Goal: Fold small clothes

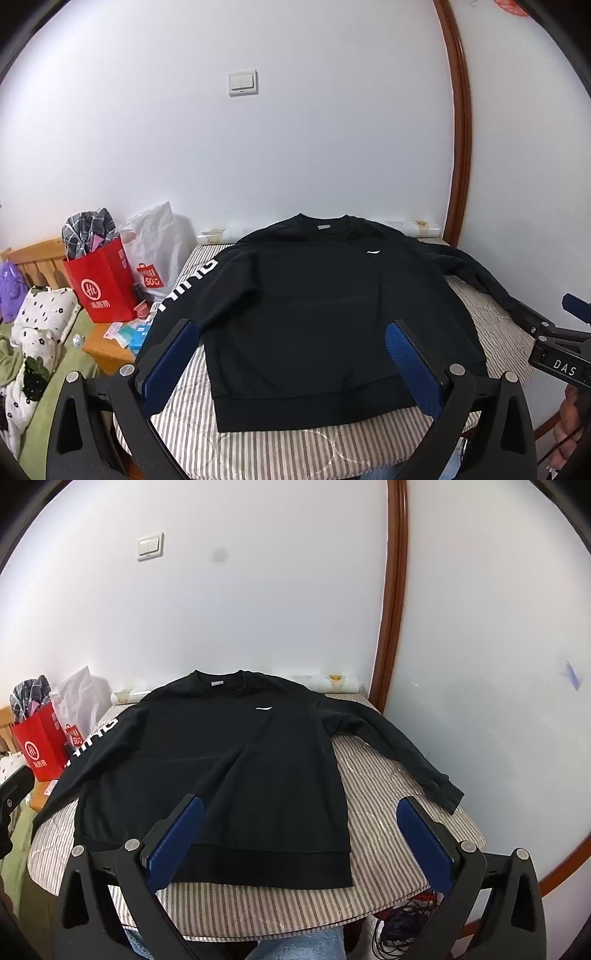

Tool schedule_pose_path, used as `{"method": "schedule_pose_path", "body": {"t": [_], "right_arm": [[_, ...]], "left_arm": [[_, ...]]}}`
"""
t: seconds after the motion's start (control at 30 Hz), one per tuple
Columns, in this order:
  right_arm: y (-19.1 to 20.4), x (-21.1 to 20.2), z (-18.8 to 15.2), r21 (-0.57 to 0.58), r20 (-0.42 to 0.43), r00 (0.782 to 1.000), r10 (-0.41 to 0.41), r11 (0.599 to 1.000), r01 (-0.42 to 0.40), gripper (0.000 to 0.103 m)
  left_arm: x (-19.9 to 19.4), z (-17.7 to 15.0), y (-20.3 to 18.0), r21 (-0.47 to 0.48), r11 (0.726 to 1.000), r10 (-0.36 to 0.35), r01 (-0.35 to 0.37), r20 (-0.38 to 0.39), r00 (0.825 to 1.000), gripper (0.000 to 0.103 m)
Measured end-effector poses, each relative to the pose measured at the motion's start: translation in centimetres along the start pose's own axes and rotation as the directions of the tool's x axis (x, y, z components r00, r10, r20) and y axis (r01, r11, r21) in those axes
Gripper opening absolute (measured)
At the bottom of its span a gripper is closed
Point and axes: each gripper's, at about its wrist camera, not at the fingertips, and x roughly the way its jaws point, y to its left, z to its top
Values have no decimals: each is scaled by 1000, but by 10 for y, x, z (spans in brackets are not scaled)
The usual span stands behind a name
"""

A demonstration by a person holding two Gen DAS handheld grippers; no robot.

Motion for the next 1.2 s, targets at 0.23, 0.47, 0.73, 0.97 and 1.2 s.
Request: {"method": "schedule_pose_path", "body": {"t": [0.23, 0.47, 0.73, 0.97, 1.2], "right_arm": [[4, -4, 0, -12, -3, 1000, -14, 1000, 14, 103], [5, -11, 6, -3, -3, 1000, -17, 1000, 17, 103], [6, -13, 1, -2, 0, 1000, -22, 1000, 22, 103], [5, -12, 1, -11, 3, 1000, -20, 1000, 20, 103], [3, -12, 0, -11, 6, 1000, -15, 1000, 15, 103]], "left_arm": [[0, 1, 4, -29, 999, -27, 27, 1, 1000, 102], [5, -5, 2, -35, 999, -31, 30, -13, 999, 102], [3, -3, 4, -35, 999, -33, 33, -16, 999, 102], [3, 1, 2, -39, 999, -35, 34, -21, 999, 102], [3, -2, 1, -38, 999, -32, 31, -20, 999, 102]]}}
